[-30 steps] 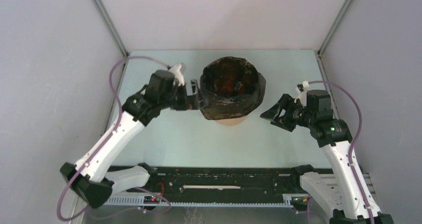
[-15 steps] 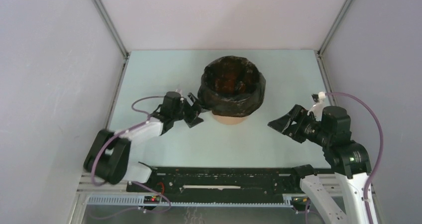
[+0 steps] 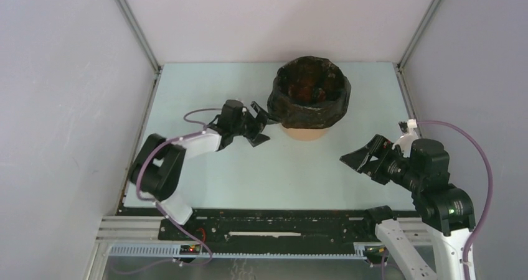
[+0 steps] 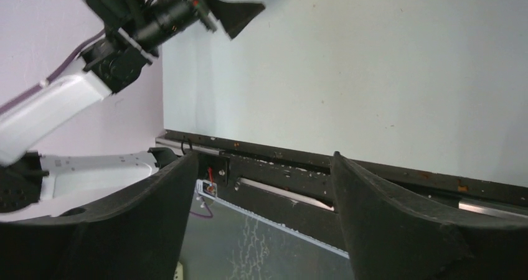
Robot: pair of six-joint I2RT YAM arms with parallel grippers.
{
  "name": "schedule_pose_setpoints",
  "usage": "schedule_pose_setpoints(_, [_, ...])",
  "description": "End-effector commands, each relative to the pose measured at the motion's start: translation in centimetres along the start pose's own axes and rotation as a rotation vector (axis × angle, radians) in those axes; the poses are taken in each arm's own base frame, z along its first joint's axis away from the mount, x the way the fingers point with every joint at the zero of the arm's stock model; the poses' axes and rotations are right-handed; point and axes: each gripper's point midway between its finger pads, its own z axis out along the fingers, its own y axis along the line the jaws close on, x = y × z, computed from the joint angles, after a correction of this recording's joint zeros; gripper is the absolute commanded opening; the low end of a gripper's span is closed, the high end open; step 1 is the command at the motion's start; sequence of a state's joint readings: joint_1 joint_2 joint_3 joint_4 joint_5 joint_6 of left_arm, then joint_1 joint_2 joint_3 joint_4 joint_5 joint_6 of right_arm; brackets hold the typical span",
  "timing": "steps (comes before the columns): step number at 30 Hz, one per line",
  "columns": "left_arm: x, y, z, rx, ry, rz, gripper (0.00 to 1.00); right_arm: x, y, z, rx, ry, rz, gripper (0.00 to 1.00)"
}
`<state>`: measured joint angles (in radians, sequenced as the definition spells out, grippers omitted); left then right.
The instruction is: Put the trash bags into the trash bin
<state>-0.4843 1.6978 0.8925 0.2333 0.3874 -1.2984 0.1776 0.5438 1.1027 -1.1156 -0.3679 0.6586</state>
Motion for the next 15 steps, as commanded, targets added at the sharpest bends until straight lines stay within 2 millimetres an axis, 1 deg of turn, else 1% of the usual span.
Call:
schedule_pose_setpoints(1, [1.8, 1.1, -6.3, -0.100, -0.031, 0.069, 0.98, -1.2, 0.8, -1.4, 0.014, -0.037, -0.043, 0.92])
schedule_pose_setpoints(3, [2.2, 1.4, -10.2, -0.140, -0.093, 0.108, 1.00, -1.9, 1.1, -2.2, 0.031, -0.065, -0.063, 0.97])
schedule_pose_setpoints(4, [2.0, 1.2, -12.2, -0.145, -0.139, 0.127, 1.00, -2.2, 1.2, -2.6, 0.039, -0.076, -0.074, 0.99])
schedule_pose_setpoints(7, [0.8, -0.3, -18.5, -0.140, -0.311, 0.187, 1.00, -2.9, 2.0, -4.0, 0.041, -0.107, -0.090, 1.00])
schedule_pose_setpoints(9, [-0.3, -2.9, -23.1, -0.093, -0.445, 0.237, 1.00, -3.1, 3.0, -4.9, 0.012, -0.118, -0.106, 0.99])
schedule_pose_setpoints(11, [-0.8, -5.7, -27.0, -0.025, -0.551, 0.306, 1.00, -3.3, 4.4, -6.3, -0.036, -0.141, -0.141, 1.00])
schedule_pose_setpoints(12, [-1.0, -6.9, -28.4, -0.006, -0.581, 0.363, 1.00, -3.5, 4.9, -6.8, -0.053, -0.152, -0.159, 1.00])
schedule_pose_setpoints(15, [-0.9, -11.7, -32.8, 0.056, -0.647, 0.526, 1.00, -4.4, 6.1, -8.3, -0.078, -0.203, -0.222, 0.99])
